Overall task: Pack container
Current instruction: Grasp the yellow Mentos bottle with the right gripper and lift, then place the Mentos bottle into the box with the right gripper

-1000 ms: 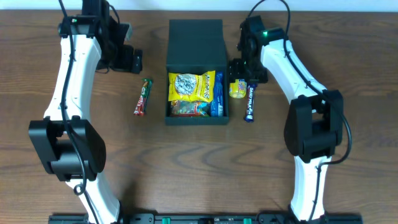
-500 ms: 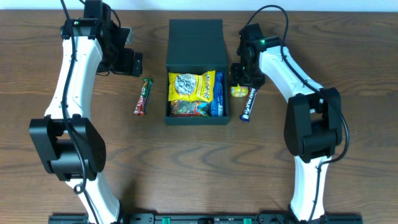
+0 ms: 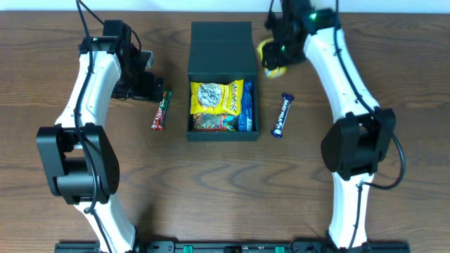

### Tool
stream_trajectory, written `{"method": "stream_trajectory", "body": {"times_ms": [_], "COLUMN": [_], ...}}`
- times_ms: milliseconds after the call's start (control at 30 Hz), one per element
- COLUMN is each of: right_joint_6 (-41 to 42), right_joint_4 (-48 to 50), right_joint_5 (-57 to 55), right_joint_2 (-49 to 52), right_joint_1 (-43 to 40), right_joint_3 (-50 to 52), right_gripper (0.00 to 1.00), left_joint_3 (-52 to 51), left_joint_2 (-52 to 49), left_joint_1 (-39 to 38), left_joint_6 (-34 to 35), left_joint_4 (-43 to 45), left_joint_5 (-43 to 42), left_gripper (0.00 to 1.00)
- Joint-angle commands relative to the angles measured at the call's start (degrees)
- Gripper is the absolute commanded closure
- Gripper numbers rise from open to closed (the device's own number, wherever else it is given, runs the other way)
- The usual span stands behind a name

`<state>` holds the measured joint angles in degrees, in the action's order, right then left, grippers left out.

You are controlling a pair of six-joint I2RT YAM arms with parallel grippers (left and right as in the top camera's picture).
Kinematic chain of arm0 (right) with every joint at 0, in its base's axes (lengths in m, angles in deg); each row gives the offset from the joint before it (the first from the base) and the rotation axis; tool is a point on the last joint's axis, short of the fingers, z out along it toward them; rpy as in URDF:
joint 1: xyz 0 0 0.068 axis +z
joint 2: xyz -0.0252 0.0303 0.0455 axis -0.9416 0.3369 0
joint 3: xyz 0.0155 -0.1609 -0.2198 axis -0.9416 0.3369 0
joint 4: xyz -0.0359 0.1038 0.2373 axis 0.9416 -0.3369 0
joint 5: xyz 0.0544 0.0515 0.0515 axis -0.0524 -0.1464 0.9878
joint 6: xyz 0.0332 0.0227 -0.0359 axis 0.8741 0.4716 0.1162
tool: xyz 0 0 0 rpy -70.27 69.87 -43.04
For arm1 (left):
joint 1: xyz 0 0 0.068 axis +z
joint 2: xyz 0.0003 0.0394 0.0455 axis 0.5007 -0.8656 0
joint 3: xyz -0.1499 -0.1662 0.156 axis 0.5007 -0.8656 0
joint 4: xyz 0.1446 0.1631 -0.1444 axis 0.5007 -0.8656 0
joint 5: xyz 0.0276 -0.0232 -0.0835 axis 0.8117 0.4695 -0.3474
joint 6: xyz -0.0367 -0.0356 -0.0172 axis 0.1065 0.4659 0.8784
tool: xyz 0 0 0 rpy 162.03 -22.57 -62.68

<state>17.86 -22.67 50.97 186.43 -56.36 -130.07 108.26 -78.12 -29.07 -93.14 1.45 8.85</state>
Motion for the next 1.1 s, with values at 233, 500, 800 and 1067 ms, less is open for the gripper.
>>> {"method": "stream_trajectory", "body": {"times_ms": [233,500,800,1067], "right_joint_6": [-40.0,-44.4,-43.4,-43.0], "right_joint_4": [-14.4,-11.9,-3.4,-2.2], "right_joint_5": [15.3,12.8,9.2,7.1], "right_joint_2": [-1.1,-1.1,-1.1,-1.1], "right_joint_1": [12.0,19.7,22.3,22.4], "right_joint_3": [-4.3,4.3,10.8,10.8], "right_gripper": [0.7,0.65,0.57,0.01], "left_joint_3": [0.8,0.8,0.8,0.8], "left_joint_2": [-0.7,-0.6,-0.6,-0.6], "left_joint_1": [9.4,13.6,13.2,13.2], "left_joint_6": [2.1,2.0,1.6,0.9], "left_joint_4": [2.1,2.0,2.0,2.0], "left_joint_5": [-3.9,-7.9,-7.9,-7.9], "left_gripper": [0.05,0.05,0.05,0.05]}}
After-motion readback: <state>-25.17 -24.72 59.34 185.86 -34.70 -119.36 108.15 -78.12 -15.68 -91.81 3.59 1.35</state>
